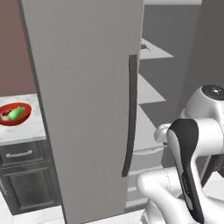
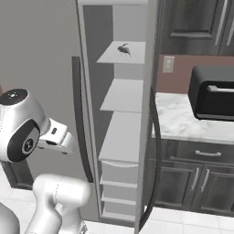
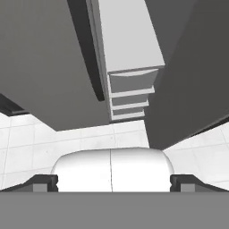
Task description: Take the fish, corn, and steak from the freezer and place them in the bowl on the counter.
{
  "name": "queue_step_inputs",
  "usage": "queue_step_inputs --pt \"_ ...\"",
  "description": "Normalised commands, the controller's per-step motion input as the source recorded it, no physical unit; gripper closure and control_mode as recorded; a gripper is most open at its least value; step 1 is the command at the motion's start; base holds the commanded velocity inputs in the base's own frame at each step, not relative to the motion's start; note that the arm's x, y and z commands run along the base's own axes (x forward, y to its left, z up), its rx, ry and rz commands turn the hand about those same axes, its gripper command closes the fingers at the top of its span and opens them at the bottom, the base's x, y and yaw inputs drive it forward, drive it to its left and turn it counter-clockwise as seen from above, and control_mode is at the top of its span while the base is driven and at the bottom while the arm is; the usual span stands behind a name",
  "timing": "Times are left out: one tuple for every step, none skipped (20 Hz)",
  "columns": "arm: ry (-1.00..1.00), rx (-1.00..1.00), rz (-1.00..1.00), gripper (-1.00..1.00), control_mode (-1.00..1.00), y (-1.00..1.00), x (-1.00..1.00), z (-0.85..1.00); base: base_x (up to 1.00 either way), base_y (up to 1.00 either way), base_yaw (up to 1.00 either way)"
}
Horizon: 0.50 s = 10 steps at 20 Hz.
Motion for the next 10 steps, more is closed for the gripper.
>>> queue_step_inputs --pt "0.00 0.00 0.00 -1.00 1.00 0.00 0.00 0.00 0.15 -0.24 -0.13" --pt "0.00 0.00 0.00 -1.00 1.00 0.00 0.00 0.00 0.15 -0.19 -0.14" --pt "0.00 0.00 0.00 -1.00 1.00 0.00 0.00 0.00 0.13 -0.09 -0.14" --pt "0.00 0.00 0.00 -1.00 1.00 0.00 0.00 0.00 0.16 -0.01 -0.13" --pt "0.00 0.00 0.00 -1.00 1.00 0.00 0.00 0.00 0.24 0.00 -0.11" --pt "0.00 0.00 0.00 -1.00 1.00 0.00 0.00 0.00 0.34 0.00 -0.11" --pt "0.00 0.00 0.00 -1.00 1.00 0.00 0.00 0.00 0.37 -0.01 -0.11" --pt "0.00 0.00 0.00 -1.00 1.00 0.00 0.00 0.00 0.48 -0.09 -0.19" --pt "0.00 0.00 0.00 -1.00 1.00 0.00 0.00 0.00 0.49 -0.16 -0.23" --pt "0.00 0.00 0.00 -1.00 1.00 0.00 0.00 0.00 0.49 -0.19 -0.28"
